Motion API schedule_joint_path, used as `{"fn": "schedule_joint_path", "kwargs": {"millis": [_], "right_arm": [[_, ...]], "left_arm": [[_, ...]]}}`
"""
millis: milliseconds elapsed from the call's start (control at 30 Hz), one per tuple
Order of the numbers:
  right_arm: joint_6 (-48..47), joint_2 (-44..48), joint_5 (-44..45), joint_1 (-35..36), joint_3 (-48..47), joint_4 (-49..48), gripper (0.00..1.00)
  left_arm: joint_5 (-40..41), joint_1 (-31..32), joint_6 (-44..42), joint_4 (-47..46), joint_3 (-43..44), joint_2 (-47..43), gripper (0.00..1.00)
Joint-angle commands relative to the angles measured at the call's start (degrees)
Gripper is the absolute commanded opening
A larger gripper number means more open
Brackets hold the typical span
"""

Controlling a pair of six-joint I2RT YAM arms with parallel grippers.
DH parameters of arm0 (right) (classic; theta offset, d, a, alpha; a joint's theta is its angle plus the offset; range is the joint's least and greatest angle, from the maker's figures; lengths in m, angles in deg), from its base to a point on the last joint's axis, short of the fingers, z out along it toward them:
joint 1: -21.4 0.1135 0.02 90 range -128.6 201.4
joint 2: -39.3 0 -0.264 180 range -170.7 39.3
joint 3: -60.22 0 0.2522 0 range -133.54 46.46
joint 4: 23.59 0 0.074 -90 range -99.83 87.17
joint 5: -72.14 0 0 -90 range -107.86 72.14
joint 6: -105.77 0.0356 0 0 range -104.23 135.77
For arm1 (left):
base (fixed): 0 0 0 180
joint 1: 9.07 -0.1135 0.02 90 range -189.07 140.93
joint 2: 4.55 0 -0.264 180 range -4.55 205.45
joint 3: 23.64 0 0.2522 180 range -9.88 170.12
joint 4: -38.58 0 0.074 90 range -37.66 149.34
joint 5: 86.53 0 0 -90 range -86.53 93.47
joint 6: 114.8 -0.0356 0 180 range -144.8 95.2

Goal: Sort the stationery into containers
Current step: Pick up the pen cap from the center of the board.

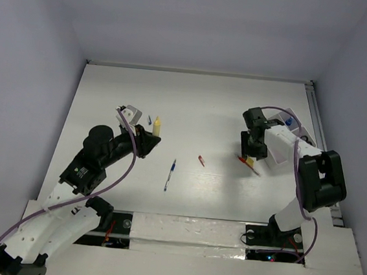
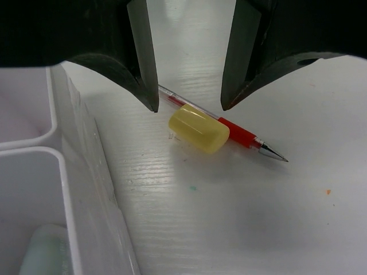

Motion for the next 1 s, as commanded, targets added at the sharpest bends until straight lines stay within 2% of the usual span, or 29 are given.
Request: {"fn": "schedule_joint_path", "kwargs": {"millis": [0, 733, 967], "right_arm": [[-3.42, -1.07, -1.21, -0.31, -3.23, 2.61, 0.53], [-7.47, -9.16, -0.25, -0.31, -6.58, 0.16, 0.46], [-6.94, -9.60, -0.95, -0.92, -5.87, -1.16, 0.47]], "left_arm": [[0.32, 0.34, -0.73, -1.42, 1.39, -0.77, 0.00], [0.93, 0.87, -0.82, -1.24, 1.48, -0.33, 0.00], [1.11, 0.87, -0.91, -1.16, 1.48, -0.41, 0.00]]}}
